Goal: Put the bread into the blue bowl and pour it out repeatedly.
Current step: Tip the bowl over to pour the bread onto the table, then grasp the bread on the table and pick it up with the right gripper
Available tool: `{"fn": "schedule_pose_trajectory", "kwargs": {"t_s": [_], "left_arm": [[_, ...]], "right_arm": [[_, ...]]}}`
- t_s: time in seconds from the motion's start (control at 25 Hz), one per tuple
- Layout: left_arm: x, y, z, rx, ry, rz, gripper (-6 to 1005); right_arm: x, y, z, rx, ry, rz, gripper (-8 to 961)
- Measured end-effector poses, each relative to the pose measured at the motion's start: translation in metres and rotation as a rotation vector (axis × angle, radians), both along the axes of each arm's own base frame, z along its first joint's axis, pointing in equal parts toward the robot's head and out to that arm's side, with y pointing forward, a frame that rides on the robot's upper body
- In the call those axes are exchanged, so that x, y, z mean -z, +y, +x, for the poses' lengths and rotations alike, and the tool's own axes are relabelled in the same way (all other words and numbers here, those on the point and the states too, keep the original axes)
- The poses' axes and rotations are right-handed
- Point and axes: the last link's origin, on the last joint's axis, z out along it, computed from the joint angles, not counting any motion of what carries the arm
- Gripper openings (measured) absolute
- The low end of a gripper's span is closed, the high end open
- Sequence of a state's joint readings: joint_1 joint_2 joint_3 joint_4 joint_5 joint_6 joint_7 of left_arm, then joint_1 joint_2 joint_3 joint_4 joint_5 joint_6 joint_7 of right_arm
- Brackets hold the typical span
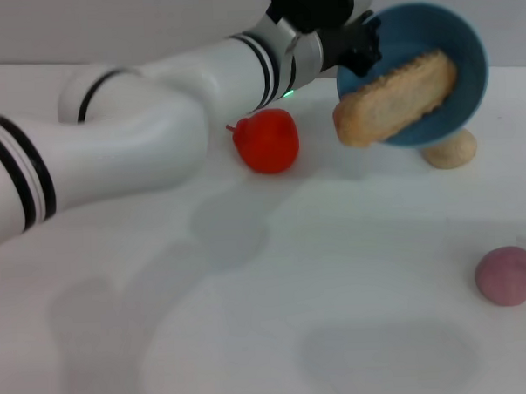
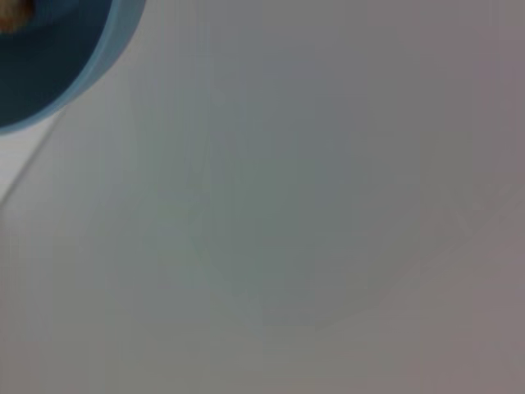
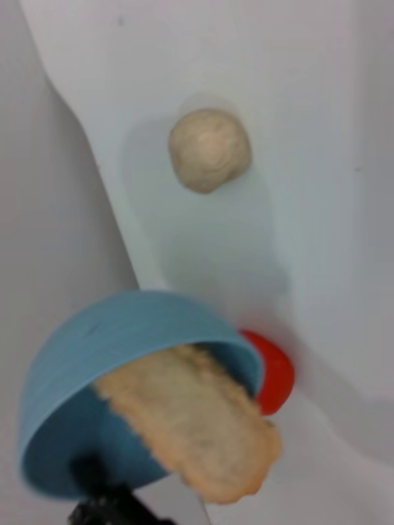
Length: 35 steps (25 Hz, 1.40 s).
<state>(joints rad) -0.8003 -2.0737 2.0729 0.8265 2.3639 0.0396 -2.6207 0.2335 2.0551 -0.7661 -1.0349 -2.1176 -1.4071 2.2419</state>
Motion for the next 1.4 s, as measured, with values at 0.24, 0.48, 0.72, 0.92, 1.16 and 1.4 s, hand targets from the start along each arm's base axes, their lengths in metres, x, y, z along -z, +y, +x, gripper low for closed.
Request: {"fn": "schedule_pose_trajectory", "kwargs": {"t_s": [0.24,0.48,0.72,0.92,1.16,1.4], "left_arm": [[0.0,-0.01,-0.014,0.243,0.037,0.185,17],[-0.004,-0.015,-0.016,0.343,0.06,0.259,17],[-0.005,-0.024,-0.023,0.425,0.085,0.307,16],[-0.012,-0.02,-0.03,0.342,0.03,0.336,16],[-0.022,0.005,-0.041,0.023,-0.08,0.285,16],[-0.031,0.023,-0.053,-0.244,-0.106,0.092,16]], "right_arm": [[-0.001,-0.002,0.003,0.029,-0.001,-0.013,451],[-0.001,0.0,0.002,0.029,0.001,-0.012,452],[-0.001,0.004,-0.002,0.017,0.002,-0.012,453],[0.001,0.006,-0.004,-0.004,-0.01,-0.017,454],[0.007,0.015,-0.017,-0.197,-0.083,-0.019,455],[0.016,0.025,-0.036,-0.335,-0.072,-0.052,456]]}}
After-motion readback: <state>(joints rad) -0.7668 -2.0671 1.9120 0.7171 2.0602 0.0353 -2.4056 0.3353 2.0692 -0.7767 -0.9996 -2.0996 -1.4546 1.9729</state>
